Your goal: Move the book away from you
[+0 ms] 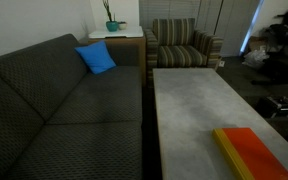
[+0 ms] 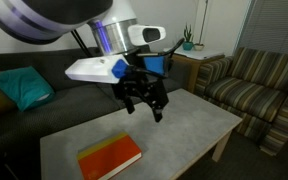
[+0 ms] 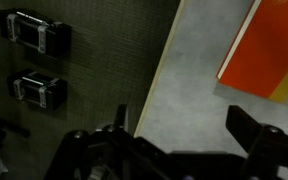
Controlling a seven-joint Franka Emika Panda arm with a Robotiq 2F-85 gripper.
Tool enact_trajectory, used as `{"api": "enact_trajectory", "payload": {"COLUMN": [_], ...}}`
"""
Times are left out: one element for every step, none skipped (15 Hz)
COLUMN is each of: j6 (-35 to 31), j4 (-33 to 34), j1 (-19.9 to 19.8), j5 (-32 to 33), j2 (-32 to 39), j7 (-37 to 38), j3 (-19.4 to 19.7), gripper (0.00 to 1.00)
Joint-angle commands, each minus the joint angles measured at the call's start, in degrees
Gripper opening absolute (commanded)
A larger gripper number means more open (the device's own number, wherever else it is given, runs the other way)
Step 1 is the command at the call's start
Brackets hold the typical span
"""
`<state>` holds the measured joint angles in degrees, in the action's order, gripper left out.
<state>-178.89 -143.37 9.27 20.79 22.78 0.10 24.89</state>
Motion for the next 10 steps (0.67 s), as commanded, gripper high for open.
{"api": "enact_trajectory", "payload": {"j6": [-1.5, -0.3, -0.4, -0.4, -0.4, 1.3, 4.4, 6.7, 9.2, 10.8], "j4": [7.2, 4.2, 5.7, 6.6, 7.1, 7.2, 8.3, 8.8, 9.6, 10.4], "j1": [-7.0, -2.0, -3.7, -4.6, -5.0, -7.0, -9.2, -11.3, -13.2, -14.8], "j5": [-5.5, -4.4, -5.6, -6.2, -6.4, -6.8, -8.2, -9.6, -11.2, -12.7], "j2": [6.1, 3.6, 4.7, 5.5, 5.9, 5.8, 6.9, 7.7, 9.4, 10.9], "j7": [-2.8, -1.9, -2.3, -2.4, -2.4, -3.2, -3.2, -3.8, -4.6, -5.6], "j3": [-8.5, -2.9, -5.4, -6.9, -7.4, -9.6, -12.4, -15.3, -18.4, -21.0], "gripper": [1.0, 1.0, 1.0, 1.0, 1.0, 1.0, 1.0, 1.0, 1.0, 1.0]}}
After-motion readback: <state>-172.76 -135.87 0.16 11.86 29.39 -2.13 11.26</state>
